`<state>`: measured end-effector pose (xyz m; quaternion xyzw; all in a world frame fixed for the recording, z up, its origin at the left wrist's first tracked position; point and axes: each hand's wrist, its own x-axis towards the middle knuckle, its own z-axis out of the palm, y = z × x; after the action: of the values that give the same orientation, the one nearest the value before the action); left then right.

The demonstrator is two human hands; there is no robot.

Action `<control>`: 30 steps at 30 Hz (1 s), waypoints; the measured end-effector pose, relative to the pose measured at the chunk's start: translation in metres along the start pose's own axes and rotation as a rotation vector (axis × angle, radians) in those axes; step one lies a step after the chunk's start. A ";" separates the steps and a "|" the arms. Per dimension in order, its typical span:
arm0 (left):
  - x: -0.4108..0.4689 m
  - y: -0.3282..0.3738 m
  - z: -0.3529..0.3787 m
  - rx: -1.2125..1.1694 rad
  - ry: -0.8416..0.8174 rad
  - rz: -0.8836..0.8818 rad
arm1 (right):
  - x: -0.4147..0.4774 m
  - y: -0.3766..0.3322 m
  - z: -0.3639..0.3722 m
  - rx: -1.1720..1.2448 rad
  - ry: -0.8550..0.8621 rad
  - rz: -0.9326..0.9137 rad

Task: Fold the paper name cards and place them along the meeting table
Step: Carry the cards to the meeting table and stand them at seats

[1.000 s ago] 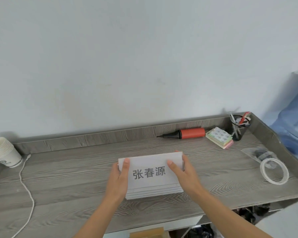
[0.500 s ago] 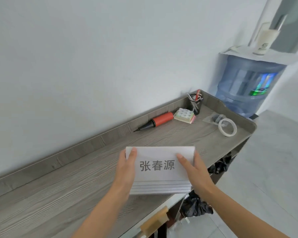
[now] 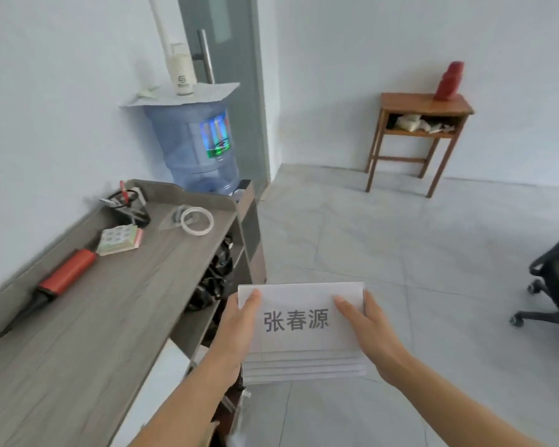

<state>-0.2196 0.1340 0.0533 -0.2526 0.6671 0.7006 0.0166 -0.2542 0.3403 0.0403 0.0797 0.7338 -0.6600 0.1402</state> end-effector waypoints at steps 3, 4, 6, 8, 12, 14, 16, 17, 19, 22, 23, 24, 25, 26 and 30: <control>0.006 -0.009 0.086 0.059 -0.138 -0.031 | -0.003 0.017 -0.084 0.042 0.122 0.054; 0.006 -0.013 0.114 0.083 -0.182 -0.041 | -0.005 0.022 -0.111 0.055 0.161 0.070; 0.009 -0.022 0.168 0.132 -0.279 -0.071 | -0.009 0.033 -0.162 0.090 0.238 0.099; 0.009 -0.027 0.219 0.179 -0.364 -0.105 | -0.016 0.044 -0.208 0.125 0.311 0.134; 0.016 -0.029 0.314 0.271 -0.528 -0.163 | -0.020 0.061 -0.285 0.188 0.464 0.183; 0.026 -0.031 0.361 0.325 -0.602 -0.171 | -0.017 0.069 -0.319 0.222 0.536 0.212; 0.038 -0.032 0.411 0.376 -0.673 -0.168 | -0.008 0.078 -0.353 0.254 0.611 0.232; 0.044 -0.032 0.437 0.399 -0.716 -0.162 | -0.002 0.081 -0.370 0.269 0.647 0.242; 0.055 -0.032 0.493 0.442 -0.793 -0.152 | 0.011 0.086 -0.405 0.301 0.724 0.245; 0.068 -0.025 0.575 0.479 -0.889 -0.128 | 0.029 0.086 -0.458 0.354 0.853 0.237; 0.070 -0.021 0.600 0.502 -0.924 -0.120 | 0.033 0.084 -0.475 0.373 0.890 0.236; 0.070 -0.015 0.624 0.521 -0.961 -0.112 | 0.036 0.082 -0.491 0.392 0.927 0.232; 0.070 -0.009 0.649 0.541 -1.004 -0.106 | 0.038 0.080 -0.507 0.413 0.963 0.224; 0.070 -0.005 0.673 0.561 -1.048 -0.099 | 0.040 0.079 -0.523 0.435 0.999 0.219; 0.060 -0.002 0.765 0.677 -1.227 -0.071 | 0.035 0.087 -0.578 0.510 1.154 0.213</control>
<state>-0.5244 0.8370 0.0152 0.1859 0.7099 0.4695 0.4909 -0.3196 0.9204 -0.0010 0.5255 0.4992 -0.6472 -0.2361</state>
